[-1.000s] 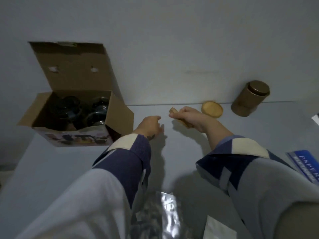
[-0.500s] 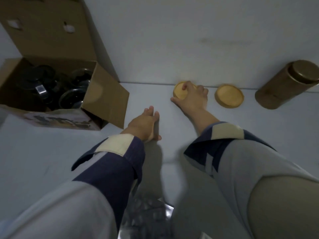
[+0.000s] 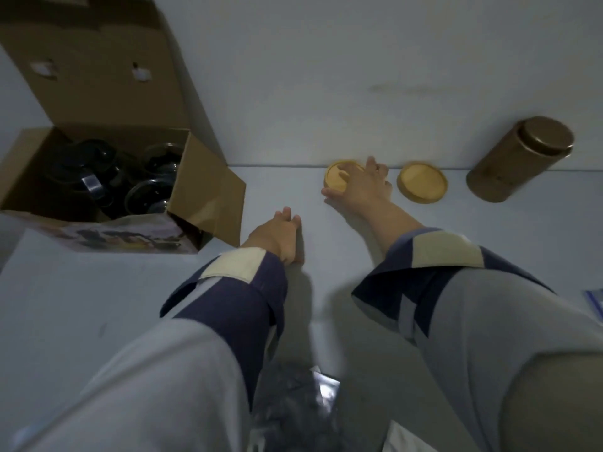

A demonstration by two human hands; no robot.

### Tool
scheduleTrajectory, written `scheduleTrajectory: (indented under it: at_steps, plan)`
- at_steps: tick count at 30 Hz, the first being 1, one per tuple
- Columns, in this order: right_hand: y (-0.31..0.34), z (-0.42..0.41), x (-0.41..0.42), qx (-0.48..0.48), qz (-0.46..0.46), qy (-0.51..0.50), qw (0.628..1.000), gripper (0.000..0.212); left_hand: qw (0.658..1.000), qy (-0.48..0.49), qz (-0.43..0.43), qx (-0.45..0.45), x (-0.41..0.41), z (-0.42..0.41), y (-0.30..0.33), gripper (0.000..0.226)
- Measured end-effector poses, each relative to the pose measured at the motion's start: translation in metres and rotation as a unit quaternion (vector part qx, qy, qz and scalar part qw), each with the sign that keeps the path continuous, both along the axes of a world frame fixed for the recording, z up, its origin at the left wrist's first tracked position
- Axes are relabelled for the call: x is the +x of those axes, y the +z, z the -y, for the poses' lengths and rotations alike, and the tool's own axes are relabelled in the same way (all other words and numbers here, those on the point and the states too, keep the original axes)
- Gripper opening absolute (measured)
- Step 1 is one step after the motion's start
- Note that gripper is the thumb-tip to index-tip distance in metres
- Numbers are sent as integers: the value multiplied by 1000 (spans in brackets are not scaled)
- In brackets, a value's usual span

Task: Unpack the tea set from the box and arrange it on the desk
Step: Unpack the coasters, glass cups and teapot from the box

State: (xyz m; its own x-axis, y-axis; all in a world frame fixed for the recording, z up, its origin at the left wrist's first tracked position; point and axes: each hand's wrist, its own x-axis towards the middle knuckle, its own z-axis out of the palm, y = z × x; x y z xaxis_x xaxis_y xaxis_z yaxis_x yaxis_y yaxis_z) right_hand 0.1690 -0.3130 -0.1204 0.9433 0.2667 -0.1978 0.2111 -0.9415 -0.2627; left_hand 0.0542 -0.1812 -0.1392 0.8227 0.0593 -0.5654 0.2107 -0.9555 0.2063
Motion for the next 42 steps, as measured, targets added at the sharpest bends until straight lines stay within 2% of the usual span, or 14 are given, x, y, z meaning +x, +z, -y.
scheduleTrajectory:
  at_steps: [2,5,10,13,16,19,23,25,29,34,39,42]
  plan:
    - [14,-8,-12,26,1,-2,1000,55,1000,3,21,-10,-6,-11,11,66]
    - [37,-25,-31,64,13,19,998,43,993,30,116,-11,-25,-34,37,42]
    - [72,-72,-69,125,-10,76,989,40,948,111,299,8,-57,-85,87,40]
    - [85,-109,-97,141,-15,116,983,44,928,156,337,41,-76,-126,100,46]
    - [93,-149,-124,156,-4,167,973,42,926,207,308,70,-99,-165,101,55]
    - [98,-186,-143,136,15,191,972,42,948,209,226,79,-115,-200,93,63]
    - [95,-221,-157,-47,11,214,976,54,965,192,160,83,-129,-224,84,78]
    - [94,-234,-158,-124,2,199,972,59,966,178,163,93,-133,-225,81,81]
    - [97,-252,-155,-219,-46,167,960,80,962,184,173,104,-132,-222,82,83]
    - [87,-257,-155,-214,-9,145,966,56,965,192,146,105,-127,-223,81,86]
    - [91,-246,-158,-168,32,157,973,63,967,185,133,110,-127,-219,87,86]
    - [101,-235,-159,-91,52,150,983,67,966,190,132,115,-128,-215,89,87]
